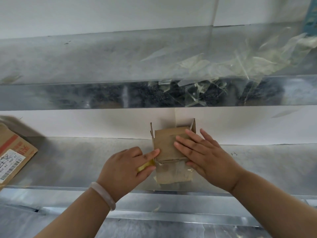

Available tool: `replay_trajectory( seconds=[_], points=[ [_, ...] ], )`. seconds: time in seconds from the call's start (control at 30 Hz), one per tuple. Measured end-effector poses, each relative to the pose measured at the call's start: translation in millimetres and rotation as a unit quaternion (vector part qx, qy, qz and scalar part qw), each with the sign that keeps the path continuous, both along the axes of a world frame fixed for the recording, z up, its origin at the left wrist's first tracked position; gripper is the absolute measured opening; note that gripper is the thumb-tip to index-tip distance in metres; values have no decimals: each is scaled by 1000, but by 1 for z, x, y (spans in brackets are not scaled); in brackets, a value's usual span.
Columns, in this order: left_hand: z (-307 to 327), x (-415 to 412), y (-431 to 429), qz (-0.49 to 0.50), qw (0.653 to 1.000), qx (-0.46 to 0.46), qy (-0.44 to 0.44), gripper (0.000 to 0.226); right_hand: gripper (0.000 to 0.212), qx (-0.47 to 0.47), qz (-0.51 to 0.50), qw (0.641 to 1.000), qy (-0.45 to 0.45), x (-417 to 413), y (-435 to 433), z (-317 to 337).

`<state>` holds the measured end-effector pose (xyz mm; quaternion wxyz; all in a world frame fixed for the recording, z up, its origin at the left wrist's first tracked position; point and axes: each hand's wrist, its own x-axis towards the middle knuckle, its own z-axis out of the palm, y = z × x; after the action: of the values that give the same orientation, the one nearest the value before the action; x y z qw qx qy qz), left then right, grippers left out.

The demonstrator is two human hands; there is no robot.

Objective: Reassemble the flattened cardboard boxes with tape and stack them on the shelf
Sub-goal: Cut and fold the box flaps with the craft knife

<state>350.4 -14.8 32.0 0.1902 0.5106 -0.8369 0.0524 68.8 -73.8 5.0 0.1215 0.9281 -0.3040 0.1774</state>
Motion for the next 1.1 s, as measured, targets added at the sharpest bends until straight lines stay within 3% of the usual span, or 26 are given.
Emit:
replay_trajectory(
  seconds=[0.07, 0.33, 0.47, 0.6, 0.83, 1.1],
  points=[
    [0, 0, -1, 6, 1000, -4, 3, 42, 58, -22, -24, 998, 45, 1, 2, 14],
    [3, -3, -1, 18, 1000, -1, 5, 46, 47, 19, -95, 992, -81, 64, 28, 10],
    [8, 2, 1, 65, 992, 25, 105, 57, 35, 22, -84, 992, -93, 62, 27, 13],
    [8, 4, 1, 61, 987, 43, 145, 47, 33, 40, -88, 992, -84, 67, 28, 18],
    [7, 23, -6, -14, 993, 37, 113, 57, 28, 37, -83, 987, -135, 65, 29, 8],
    [4, 24, -19, 5, 997, 27, -67, 57, 27, 29, -80, 986, -147, 65, 30, 7]
  ],
)
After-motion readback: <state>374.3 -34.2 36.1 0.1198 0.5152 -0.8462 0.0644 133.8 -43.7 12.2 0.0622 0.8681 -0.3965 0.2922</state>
